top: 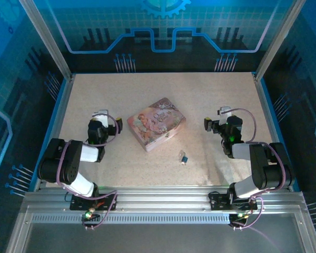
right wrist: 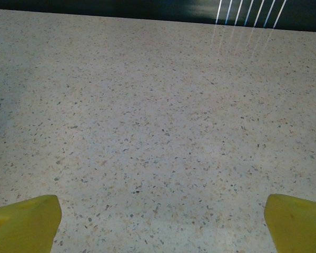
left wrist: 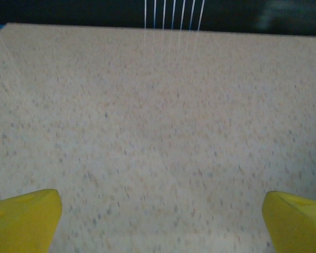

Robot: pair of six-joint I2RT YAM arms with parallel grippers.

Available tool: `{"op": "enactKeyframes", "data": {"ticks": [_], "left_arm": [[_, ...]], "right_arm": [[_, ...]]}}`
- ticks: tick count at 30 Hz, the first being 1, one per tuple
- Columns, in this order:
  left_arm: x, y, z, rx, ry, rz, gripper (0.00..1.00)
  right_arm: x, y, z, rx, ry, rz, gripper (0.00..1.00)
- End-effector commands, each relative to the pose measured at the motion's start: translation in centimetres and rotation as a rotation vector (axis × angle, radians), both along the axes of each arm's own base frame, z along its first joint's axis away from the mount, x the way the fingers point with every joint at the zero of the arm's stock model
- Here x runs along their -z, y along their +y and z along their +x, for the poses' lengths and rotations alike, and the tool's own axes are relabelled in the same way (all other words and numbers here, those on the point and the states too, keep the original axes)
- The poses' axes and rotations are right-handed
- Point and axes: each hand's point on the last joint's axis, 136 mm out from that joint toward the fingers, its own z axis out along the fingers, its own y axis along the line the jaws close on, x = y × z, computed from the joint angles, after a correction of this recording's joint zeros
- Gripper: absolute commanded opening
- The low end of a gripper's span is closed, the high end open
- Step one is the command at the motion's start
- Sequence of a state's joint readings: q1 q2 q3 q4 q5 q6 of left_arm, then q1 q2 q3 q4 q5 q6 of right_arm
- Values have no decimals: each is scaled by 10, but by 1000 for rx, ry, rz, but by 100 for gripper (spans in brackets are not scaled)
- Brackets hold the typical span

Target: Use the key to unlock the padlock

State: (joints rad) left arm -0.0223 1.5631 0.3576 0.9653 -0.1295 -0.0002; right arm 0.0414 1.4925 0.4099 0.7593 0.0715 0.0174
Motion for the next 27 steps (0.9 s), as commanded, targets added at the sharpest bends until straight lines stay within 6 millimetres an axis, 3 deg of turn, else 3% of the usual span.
{"op": "enactKeyframes", "data": {"ticks": [1, 27], "left_arm": [[-3, 2, 3, 15, 8, -30, 99], [-3, 1, 4, 23, 9, -27, 99]], "right_arm": [[-3, 5, 4, -13, -11, -19, 100], [-3, 11, 5, -50, -5, -19, 100]]}}
